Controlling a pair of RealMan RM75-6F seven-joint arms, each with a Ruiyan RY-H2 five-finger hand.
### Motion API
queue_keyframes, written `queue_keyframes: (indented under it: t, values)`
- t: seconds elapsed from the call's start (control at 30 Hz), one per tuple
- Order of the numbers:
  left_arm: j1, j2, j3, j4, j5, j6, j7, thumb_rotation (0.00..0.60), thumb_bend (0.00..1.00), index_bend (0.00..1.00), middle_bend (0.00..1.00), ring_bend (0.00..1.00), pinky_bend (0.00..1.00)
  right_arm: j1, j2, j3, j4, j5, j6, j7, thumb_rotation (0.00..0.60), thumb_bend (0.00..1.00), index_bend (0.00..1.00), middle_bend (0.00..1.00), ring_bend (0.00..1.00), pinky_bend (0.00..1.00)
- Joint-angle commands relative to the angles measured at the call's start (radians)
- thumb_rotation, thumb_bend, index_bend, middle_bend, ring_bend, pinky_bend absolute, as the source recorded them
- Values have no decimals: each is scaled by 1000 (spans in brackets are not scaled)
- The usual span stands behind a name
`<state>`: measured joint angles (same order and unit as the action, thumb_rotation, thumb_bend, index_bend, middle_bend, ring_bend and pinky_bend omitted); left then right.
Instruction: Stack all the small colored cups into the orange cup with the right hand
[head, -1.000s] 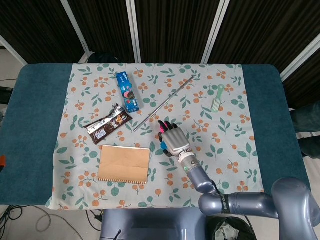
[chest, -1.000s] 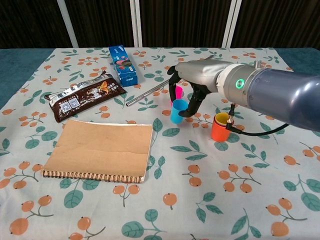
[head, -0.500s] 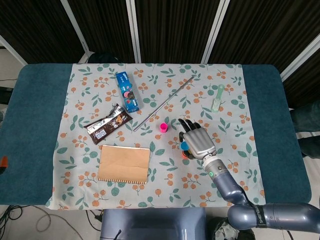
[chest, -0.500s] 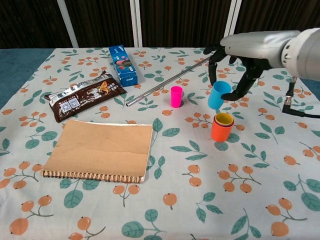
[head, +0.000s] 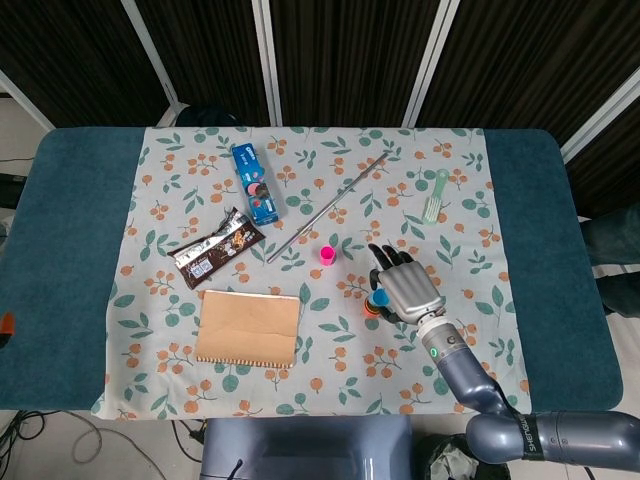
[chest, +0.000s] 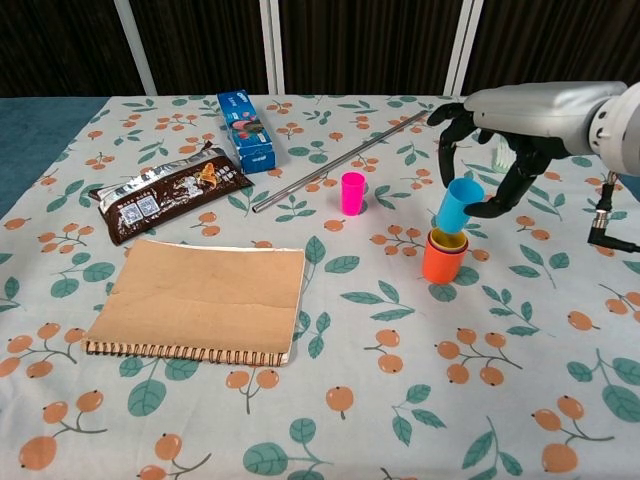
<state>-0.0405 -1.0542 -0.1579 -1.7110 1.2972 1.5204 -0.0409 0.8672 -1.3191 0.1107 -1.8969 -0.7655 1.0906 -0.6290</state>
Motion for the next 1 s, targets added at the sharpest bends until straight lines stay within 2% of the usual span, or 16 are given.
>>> queue_keyframes:
  t: [0.03, 0.33, 0.43, 0.6, 0.7, 1.0]
  values:
    - [0, 0, 0, 0, 0, 0, 0, 600, 356, 131, 31, 0, 31, -4, -4, -4, 6, -6, -3, 6, 600, 391, 521, 0, 81, 193]
    - [1, 0, 1, 1, 0, 1, 2, 600, 356, 131, 31, 0, 31, -20, -22, -19, 45, -16, -21, 33, 600, 391, 515, 0, 81, 193]
    - [1, 0, 1, 0, 1, 1, 4, 600, 356, 131, 31, 0, 31, -22, -33, -23, 60, -19, -28, 36, 600, 390, 481, 0, 81, 193]
    - [3, 2, 0, -3, -4, 1, 2, 600, 356, 131, 31, 0, 31, -16, -67, -25, 105, 9, -65, 45, 600, 391, 238, 0, 81, 193]
    - [3, 3, -2, -3, -5, 3, -1, 600, 356, 131, 31, 0, 32, -10, -81, -20, 121, 14, -78, 50, 600, 390, 169, 0, 81, 193]
    - [3, 3, -2, -5, -5, 2, -3, 600, 356, 131, 32, 0, 31, 52, -94, 70, 112, 63, -77, 26, 600, 390, 155, 0, 81, 187]
